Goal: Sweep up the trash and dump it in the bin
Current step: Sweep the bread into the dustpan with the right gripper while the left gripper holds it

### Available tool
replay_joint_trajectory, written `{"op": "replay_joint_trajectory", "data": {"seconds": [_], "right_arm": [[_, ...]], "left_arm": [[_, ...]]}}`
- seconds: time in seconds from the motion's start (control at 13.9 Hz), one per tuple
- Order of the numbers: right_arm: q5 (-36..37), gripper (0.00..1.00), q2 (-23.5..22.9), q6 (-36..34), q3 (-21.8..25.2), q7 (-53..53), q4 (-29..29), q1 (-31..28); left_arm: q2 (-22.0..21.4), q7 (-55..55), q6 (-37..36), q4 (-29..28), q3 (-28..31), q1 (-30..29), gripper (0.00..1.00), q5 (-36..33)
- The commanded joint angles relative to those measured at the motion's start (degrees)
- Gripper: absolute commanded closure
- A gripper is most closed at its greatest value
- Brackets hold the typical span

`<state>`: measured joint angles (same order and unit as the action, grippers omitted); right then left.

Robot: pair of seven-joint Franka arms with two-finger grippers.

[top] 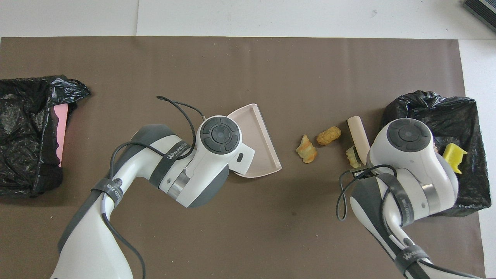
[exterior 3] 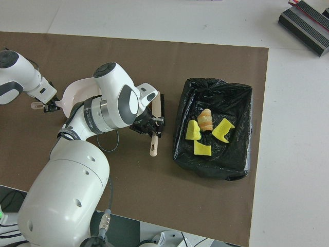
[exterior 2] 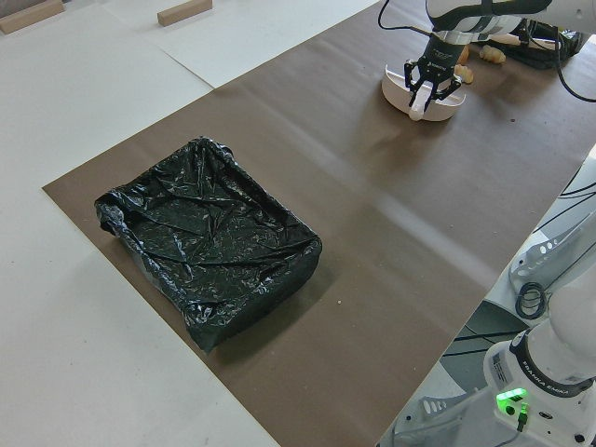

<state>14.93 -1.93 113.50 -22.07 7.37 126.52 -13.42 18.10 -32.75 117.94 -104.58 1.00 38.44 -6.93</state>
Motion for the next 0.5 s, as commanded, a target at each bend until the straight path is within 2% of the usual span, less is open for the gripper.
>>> {"op": "replay_joint_trajectory", "data": {"seconds": [0.0,0.14,0.29,0.43], "right_arm": [[0.89,1.00,-0.79,0.50,-1.40,-0.51,-0.13,-1.70],[-2.16,1.00,-0.97,-0.47,-1.49,-0.69,-0.05,-0.39],[-9.53,1.00,-1.41,-0.30,-1.49,-0.86,-0.22,1.28],[-16.66,1.00,-4.04,0.41,-1.49,-0.51,-1.71,2.86]], "left_arm": [[-1.58,0.05,1.77,-2.82,0.41,1.37,1.00,-1.33],[-2.10,0.05,1.77,-4.13,0.41,1.64,1.00,-1.33],[-2.37,0.05,1.42,-4.23,0.50,1.81,1.00,-1.33],[-2.46,-0.03,0.89,-4.49,0.50,1.99,1.00,-1.33]]}}
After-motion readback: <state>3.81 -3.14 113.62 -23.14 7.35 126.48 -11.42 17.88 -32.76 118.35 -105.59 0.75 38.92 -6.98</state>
